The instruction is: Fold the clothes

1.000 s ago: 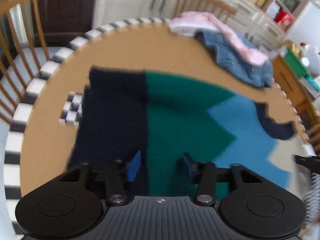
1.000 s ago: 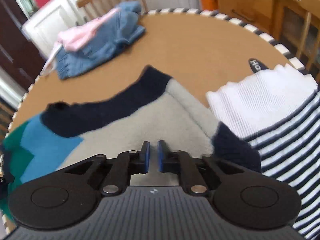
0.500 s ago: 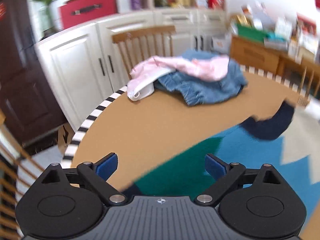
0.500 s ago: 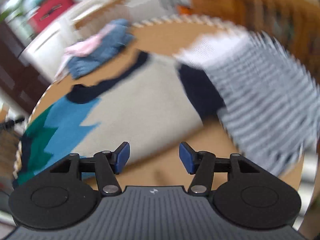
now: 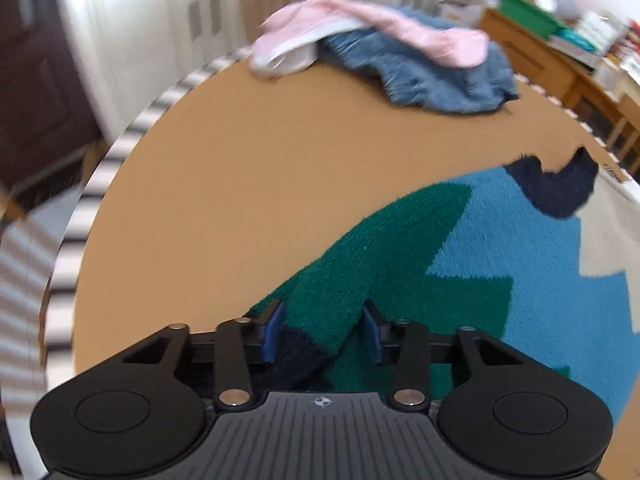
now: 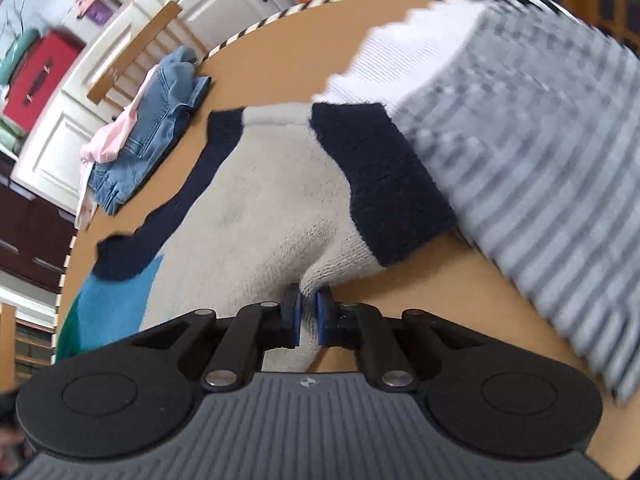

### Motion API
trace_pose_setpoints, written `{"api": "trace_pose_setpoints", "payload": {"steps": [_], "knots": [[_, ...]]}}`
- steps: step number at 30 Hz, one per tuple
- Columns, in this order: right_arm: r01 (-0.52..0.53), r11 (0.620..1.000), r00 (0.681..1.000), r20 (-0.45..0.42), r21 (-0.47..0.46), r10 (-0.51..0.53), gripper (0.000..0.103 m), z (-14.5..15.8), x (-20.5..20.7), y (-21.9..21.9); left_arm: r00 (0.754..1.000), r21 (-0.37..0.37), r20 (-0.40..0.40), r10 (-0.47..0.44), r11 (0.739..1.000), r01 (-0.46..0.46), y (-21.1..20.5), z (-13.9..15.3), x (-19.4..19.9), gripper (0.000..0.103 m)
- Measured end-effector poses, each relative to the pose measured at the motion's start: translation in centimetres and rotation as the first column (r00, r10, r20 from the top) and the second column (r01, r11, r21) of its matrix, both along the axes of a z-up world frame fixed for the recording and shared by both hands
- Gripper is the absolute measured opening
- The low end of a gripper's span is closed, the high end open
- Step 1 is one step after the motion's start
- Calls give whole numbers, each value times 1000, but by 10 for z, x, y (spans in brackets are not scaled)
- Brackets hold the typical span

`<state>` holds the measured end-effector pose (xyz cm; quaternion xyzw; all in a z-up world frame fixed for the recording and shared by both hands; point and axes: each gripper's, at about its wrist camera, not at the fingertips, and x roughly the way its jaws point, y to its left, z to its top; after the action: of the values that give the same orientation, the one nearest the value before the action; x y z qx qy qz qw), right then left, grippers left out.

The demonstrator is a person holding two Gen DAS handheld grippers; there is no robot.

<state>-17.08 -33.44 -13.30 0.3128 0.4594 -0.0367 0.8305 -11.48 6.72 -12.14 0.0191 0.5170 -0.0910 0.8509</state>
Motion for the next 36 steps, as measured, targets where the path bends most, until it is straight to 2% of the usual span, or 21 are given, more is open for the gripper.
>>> {"api": "trace_pose_setpoints", "payload": {"steps": [3, 8, 10, 13, 15, 16, 18, 20, 21, 22, 23, 24, 25, 26, 28, 31, 32, 34, 36], "knots": [[-58, 996, 998, -3, -63, 58, 8, 3, 54, 8, 995, -25, -88, 52, 998, -55, 1, 2, -40, 39], [-163, 973, 987, -27, -164, 161, 8, 6, 149, 44, 977, -202, -197, 83, 972, -123, -23, 1, -136, 36], [-234, 946, 972, -33, -226, 233, 8, 9, 173, 70, 967, -299, -245, 76, 942, -150, -42, -3, -166, 34], [-342, 886, 937, -38, -313, 348, 10, 11, 192, 107, 949, -433, -310, 61, 880, -197, -76, -15, -199, 32], [-404, 839, 907, -42, -365, 418, 11, 12, 196, 126, 950, -488, -308, 46, 850, -199, -98, -21, -213, 30], [-424, 819, 896, -48, -387, 441, 12, 14, 196, 131, 954, -501, -297, 43, 843, -193, -107, -23, -217, 30], [-426, 806, 892, -41, -411, 450, 15, 23, 189, 128, 958, -508, -280, 66, 836, -206, -114, -23, -222, 30], [-421, 826, 890, 4, -376, 456, 22, 40, 173, 110, 953, -514, -285, 100, 823, -240, -105, -19, -229, 30], [-424, 836, 886, 33, -349, 463, 27, 50, 161, 99, 952, -514, -286, 113, 820, -252, -100, -16, -232, 35], [-440, 837, 875, 57, -325, 481, 41, 60, 145, 88, 950, -514, -286, 127, 816, -264, -94, -14, -236, 46], [-474, 830, 854, 75, -295, 514, 46, 67, 123, 76, 951, -500, -264, 161, 820, -277, -88, -8, -241, 53], [-507, 820, 833, 94, -265, 546, 45, 75, 101, 65, 951, -487, -241, 194, 823, -291, -82, -2, -245, 66], [-538, 812, 816, 104, -225, 569, 45, 77, 77, 53, 948, -485, -227, 221, 819, -307, -77, 3, -248, 75], [-563, 806, 805, 100, -181, 585, 46, 74, 52, 41, 945, -491, -222, 242, 809, -323, -74, 5, -250, 76], [-578, 810, 807, 80, -104, 586, 46, 62, 4, 19, 931, -510, -227, 285, 780, -363, -74, 5, -251, 78], [-537, 843, 842, 45, -15, 537, 46, 36, -56, -5, 920, -568, -245, 305, 724, -391, -85, -1, -251, 78], [-524, 851, 850, 37, -18, 525, 45, 30, -71, -7, 922, -546, -238, 304, 743, -386, -91, -3, -252, 76], [-513, 858, 858, 26, -26, 513, 42, 18, -95, -8, 927, -501, -226, 300, 780, -375, -102, -7, -252, 59], [-512, 857, 858, 21, -47, 514, 41, 12, -112, -4, 937, -445, -180, 299, 825, -348, -114, -10, -249, 49]]}}
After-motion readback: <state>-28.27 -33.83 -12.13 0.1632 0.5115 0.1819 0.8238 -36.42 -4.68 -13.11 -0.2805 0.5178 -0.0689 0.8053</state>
